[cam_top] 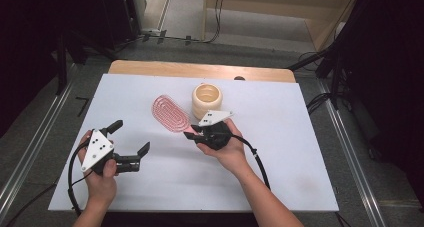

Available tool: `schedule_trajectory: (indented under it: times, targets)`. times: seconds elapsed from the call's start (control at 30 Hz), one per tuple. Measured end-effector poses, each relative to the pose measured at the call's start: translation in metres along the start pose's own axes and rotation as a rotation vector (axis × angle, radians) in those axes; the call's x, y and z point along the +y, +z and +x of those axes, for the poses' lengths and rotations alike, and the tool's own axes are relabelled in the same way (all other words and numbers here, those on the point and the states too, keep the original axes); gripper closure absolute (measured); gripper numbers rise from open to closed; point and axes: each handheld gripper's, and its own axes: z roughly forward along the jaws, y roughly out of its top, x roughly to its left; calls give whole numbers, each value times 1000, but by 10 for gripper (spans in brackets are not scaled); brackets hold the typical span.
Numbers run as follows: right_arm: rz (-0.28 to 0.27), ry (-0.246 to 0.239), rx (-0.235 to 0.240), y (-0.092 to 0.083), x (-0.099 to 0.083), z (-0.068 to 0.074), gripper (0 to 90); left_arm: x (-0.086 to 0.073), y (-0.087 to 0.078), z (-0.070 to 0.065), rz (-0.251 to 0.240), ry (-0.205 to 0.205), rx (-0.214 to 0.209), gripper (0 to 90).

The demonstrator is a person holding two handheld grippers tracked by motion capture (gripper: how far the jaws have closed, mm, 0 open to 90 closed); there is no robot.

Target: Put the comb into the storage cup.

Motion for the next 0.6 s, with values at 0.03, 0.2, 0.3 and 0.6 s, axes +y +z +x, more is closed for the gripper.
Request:
schedule_trajectory:
  times: [0.03, 0.2, 0.3, 0.6]
  targets:
    - [0, 0, 0, 0, 0, 0, 678, 2, 3, -1, -2, -3, -8, 0]
    - [-23, 14, -10, -11, -7, -3, 677, 8, 18, -8, 0, -17, -42, 0]
    - [-32, 18, -10, -14, -10, -4, 677, 12, 26, -9, -4, -54, -82, 0]
    - [-66, 48, -8, -26, -21, -7, 677, 23, 42, -7, -40, -106, -97, 0]
